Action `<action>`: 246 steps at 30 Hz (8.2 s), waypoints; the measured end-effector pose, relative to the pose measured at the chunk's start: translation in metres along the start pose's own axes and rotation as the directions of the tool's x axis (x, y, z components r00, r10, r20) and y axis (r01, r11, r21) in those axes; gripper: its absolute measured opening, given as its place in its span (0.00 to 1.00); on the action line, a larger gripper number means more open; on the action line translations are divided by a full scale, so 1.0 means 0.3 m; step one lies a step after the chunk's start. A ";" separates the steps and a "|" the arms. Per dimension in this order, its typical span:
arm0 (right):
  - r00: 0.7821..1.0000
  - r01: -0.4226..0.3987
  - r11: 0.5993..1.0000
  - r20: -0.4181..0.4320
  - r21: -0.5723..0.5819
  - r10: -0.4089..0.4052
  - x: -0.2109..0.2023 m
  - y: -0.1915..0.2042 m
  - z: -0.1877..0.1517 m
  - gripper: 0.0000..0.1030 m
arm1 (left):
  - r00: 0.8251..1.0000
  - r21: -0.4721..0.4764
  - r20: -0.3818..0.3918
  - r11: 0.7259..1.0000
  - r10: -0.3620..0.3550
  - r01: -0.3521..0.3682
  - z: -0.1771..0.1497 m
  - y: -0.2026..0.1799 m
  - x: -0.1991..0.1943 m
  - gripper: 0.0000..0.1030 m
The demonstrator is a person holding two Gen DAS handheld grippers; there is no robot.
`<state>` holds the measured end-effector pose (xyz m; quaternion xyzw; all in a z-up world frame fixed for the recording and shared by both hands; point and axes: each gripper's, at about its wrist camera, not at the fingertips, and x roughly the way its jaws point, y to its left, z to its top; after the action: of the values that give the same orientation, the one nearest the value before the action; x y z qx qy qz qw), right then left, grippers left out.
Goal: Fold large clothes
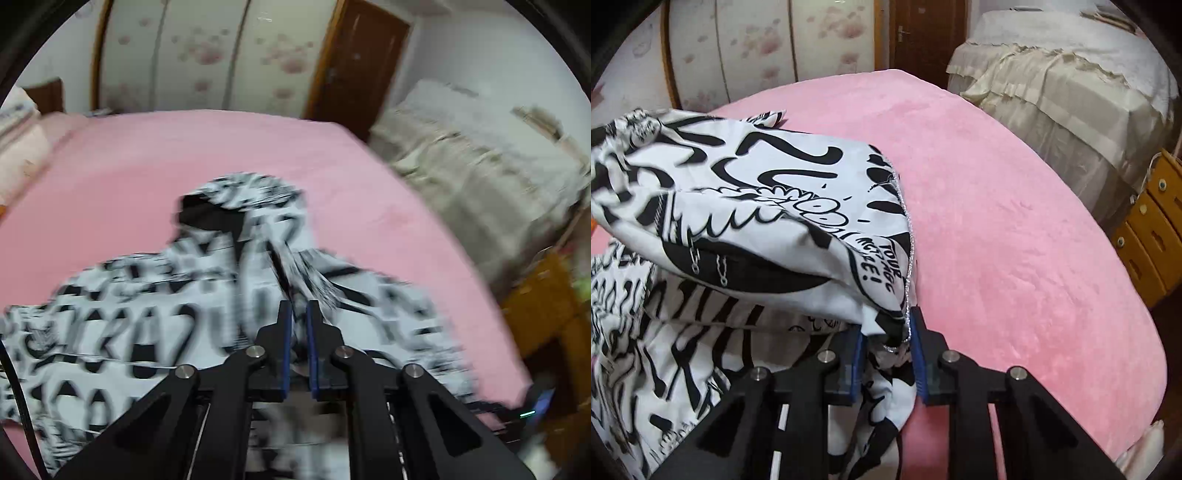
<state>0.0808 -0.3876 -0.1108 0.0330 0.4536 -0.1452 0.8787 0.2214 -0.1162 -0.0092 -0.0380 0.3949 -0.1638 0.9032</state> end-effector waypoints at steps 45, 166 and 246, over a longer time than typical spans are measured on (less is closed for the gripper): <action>0.997 0.007 1.000 -0.078 -0.027 -0.009 0.076 0.073 -0.054 0.26 | 0.967 -0.462 -0.192 0.885 -0.165 0.060 -0.340 0.248 0.323 0.09; 0.995 -0.068 0.998 -0.066 0.012 0.069 -0.166 0.268 -0.033 0.27 | 0.966 -0.078 -0.257 0.997 -0.005 -0.016 -0.347 0.121 -0.002 0.71; 0.879 -0.477 0.833 -0.155 -0.280 0.451 -0.332 1.518 -0.013 0.28 | 0.842 -0.637 -0.254 0.572 0.477 -0.516 -0.416 1.667 -0.756 0.03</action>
<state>0.1533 0.0707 -0.0664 0.0096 0.4849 0.1465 0.8621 0.1198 0.4370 -0.0349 -0.2509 0.4453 0.2521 0.8217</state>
